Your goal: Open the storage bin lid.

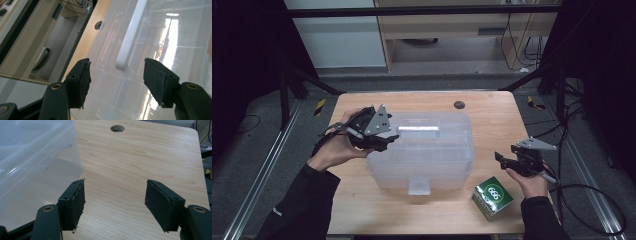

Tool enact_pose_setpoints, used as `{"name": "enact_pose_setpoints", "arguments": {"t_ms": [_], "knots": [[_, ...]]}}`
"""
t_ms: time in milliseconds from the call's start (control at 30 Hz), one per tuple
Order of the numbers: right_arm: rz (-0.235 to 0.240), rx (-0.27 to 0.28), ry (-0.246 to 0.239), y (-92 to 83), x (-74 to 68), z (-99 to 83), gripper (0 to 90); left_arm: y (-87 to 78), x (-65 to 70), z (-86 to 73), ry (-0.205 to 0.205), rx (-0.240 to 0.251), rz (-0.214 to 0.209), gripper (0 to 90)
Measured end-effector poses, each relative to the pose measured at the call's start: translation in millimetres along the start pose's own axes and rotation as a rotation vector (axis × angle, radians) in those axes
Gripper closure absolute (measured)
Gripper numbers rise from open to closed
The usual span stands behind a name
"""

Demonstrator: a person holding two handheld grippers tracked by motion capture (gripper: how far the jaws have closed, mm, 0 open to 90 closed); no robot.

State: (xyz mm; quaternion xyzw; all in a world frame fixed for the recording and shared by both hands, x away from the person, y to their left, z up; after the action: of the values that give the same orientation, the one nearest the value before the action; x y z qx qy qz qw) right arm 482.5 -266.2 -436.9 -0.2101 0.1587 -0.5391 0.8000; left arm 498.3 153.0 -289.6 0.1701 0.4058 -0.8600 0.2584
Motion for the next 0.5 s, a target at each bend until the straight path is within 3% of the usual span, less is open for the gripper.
{"name": "enact_pose_setpoints", "arguments": {"t_ms": [167, 500], "knots": [[0.004, -0.008, -0.003, 0.7, -1.2, -0.3, 32.9, 7.4, 3.6, 5.0, 0.044, -0.041, -0.004, 37.8], [0.014, -0.020, -0.003, 1.3, -2.1, -0.7, 34.3, 22.2, 8.2, 14.0, 0.089, -0.070, 0.005, 39.8]]}}
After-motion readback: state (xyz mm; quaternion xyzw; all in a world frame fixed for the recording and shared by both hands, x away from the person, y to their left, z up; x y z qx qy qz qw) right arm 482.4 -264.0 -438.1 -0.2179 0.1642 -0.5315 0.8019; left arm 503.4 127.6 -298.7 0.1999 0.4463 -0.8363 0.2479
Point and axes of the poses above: each handheld gripper's, and its own axes: y roughly forward along the jaws, z roughly out of its top, x roughly to its right, the point moved 2 cm from there along y, roughly forward along the jaws, and after that the axes turned 3 degrees about x, right-handed, at the moved point
